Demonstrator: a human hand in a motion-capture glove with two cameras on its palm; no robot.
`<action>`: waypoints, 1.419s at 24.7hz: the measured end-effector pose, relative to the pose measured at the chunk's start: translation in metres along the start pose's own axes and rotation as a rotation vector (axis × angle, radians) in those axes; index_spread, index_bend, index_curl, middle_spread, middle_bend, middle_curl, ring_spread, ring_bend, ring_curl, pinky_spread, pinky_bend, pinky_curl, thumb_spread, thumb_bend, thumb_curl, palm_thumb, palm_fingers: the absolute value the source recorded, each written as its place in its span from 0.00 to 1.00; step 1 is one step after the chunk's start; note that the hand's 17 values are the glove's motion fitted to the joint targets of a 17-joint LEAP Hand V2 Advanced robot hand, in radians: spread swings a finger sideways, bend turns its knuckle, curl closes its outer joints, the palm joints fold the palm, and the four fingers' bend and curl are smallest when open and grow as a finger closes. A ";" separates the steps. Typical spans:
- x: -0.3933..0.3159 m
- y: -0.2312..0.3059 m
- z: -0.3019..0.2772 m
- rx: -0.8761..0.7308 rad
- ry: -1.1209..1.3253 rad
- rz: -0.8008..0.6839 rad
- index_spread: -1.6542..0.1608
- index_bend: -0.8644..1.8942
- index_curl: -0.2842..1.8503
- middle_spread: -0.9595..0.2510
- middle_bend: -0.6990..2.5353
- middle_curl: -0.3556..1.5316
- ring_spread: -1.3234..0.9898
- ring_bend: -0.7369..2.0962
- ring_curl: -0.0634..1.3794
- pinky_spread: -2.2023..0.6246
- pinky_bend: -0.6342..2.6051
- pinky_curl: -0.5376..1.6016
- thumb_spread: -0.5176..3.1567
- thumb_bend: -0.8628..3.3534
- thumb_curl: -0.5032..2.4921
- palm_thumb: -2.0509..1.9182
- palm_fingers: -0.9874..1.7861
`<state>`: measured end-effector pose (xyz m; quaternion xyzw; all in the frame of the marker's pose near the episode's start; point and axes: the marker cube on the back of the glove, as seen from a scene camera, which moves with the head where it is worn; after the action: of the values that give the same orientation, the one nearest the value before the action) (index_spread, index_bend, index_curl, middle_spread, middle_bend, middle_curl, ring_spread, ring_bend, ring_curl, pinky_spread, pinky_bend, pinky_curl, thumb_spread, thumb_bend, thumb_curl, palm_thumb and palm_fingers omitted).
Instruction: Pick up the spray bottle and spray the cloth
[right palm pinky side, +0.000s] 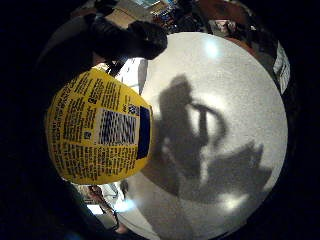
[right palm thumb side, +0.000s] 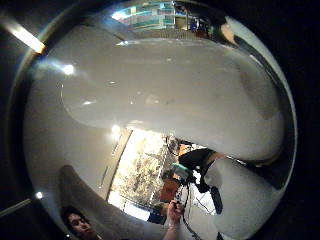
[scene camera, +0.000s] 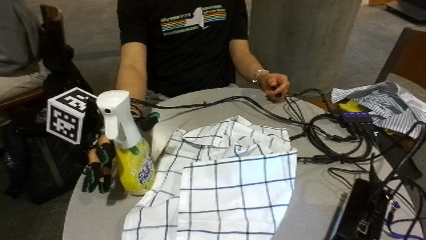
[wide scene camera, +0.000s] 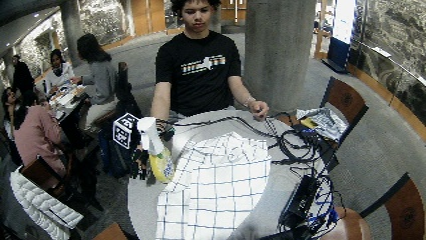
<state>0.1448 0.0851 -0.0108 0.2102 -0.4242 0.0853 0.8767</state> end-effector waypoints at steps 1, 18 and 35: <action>0.000 -0.003 0.003 -0.003 -0.015 0.010 0.72 0.44 0.24 0.86 0.28 0.39 0.63 0.35 0.25 0.91 0.41 0.42 0.36 0.20 0.29 0.66 0.49; -0.028 0.013 -0.005 -0.247 -0.122 -0.100 0.80 0.42 0.30 0.77 0.34 0.43 0.58 0.43 0.30 0.89 0.29 0.39 0.31 0.21 0.34 0.76 0.74; -0.078 0.097 0.022 -0.815 -0.026 0.126 0.82 0.38 0.33 0.77 0.32 0.43 0.57 0.42 0.31 0.87 0.28 0.40 0.30 0.20 0.36 0.75 0.77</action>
<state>0.0492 0.1645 -0.0306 -0.1794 -0.4465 -0.0388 0.8758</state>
